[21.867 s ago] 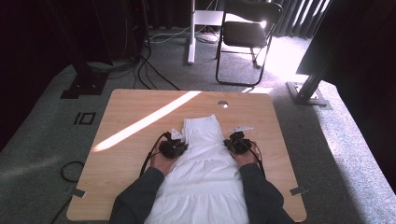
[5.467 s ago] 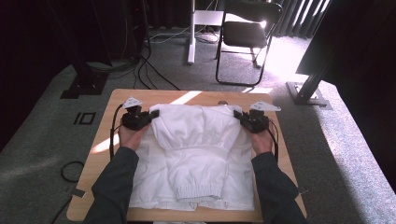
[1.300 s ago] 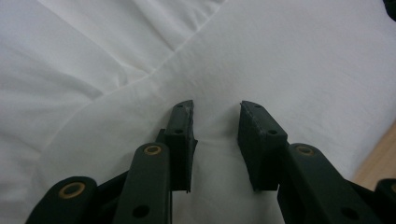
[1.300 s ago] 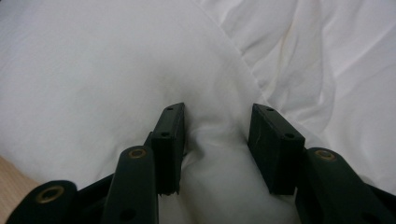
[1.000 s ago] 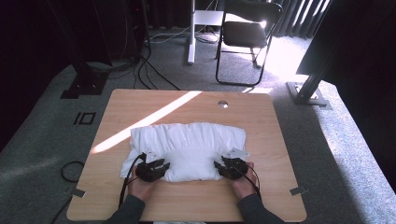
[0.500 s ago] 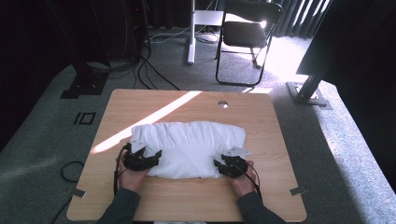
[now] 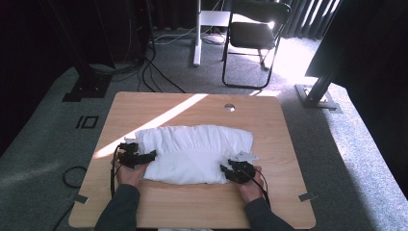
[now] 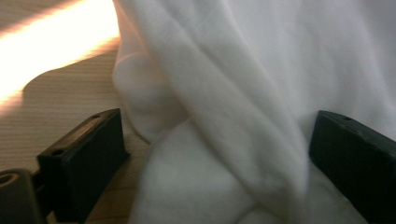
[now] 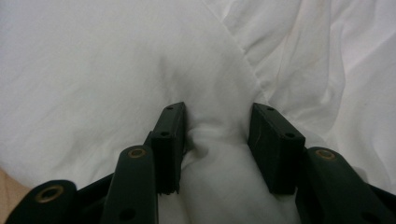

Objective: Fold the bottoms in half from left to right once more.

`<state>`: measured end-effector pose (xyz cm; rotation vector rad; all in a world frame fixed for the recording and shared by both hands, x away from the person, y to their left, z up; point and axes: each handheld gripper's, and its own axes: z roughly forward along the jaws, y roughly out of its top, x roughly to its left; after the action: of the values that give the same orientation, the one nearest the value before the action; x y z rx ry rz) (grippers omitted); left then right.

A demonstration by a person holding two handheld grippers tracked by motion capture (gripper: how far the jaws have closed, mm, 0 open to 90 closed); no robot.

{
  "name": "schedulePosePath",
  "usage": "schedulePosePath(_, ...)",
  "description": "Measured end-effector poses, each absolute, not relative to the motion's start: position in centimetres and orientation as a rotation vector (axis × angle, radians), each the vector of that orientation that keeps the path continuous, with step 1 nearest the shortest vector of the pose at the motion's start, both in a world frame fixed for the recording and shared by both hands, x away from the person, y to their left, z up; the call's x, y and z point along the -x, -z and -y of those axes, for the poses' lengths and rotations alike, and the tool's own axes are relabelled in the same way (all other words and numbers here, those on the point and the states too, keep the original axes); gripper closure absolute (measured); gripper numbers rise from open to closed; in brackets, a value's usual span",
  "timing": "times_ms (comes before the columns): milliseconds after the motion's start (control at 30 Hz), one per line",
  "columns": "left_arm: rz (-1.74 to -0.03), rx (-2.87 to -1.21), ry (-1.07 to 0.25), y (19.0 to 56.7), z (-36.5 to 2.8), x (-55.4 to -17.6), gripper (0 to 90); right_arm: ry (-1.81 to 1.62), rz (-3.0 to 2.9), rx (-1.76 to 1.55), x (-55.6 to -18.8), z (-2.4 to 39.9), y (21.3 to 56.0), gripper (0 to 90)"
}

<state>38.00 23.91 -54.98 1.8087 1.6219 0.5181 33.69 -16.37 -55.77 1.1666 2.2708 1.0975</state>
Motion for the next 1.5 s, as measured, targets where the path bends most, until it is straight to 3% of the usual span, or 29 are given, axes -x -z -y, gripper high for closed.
schedulePosePath(267, -1.618, -1.9, -0.554, 54.9, -23.6, -37.5, 3.8, -1.102, -2.265, -1.169, -33.6, 16.4, 55.8, 55.1)
schedulePosePath(400, -1.602, -1.935, -0.571, 54.7, -23.3, -37.0, 10.9, -1.104, -2.263, -1.169, -33.6, 16.4, 55.8, 55.0)
schedulePosePath(500, -1.554, -1.97, -0.573, 54.5, -22.7, -36.7, 26.5, -1.105, -2.263, -1.169, -33.6, 16.4, 55.8, 55.0)
schedulePosePath(633, -1.461, -1.993, -0.49, 54.2, -22.1, -36.3, 67.8, -1.104, -2.262, -1.169, -33.6, 16.4, 55.8, 54.8)
schedulePosePath(700, -1.452, -1.98, -0.468, 54.3, -22.1, -36.2, 78.2, -1.097, -2.261, -1.168, -33.5, 16.3, 55.8, 54.5)
schedulePosePath(867, -1.459, -1.897, -0.338, 54.3, -23.3, -36.5, 81.3, -1.071, -2.266, -1.179, -33.5, 16.3, 55.0, 50.4)
schedulePosePath(1133, -1.363, -1.696, -0.224, 51.6, -24.9, -35.7, 82.0, -1.185, -2.221, -1.039, -34.7, 13.6, 50.1, 47.4)
schedulePosePath(1500, -1.078, -1.611, -0.174, 43.8, -22.6, -35.9, 82.7, -1.017, -2.385, -1.065, -38.6, 8.0, 53.8, 45.8)
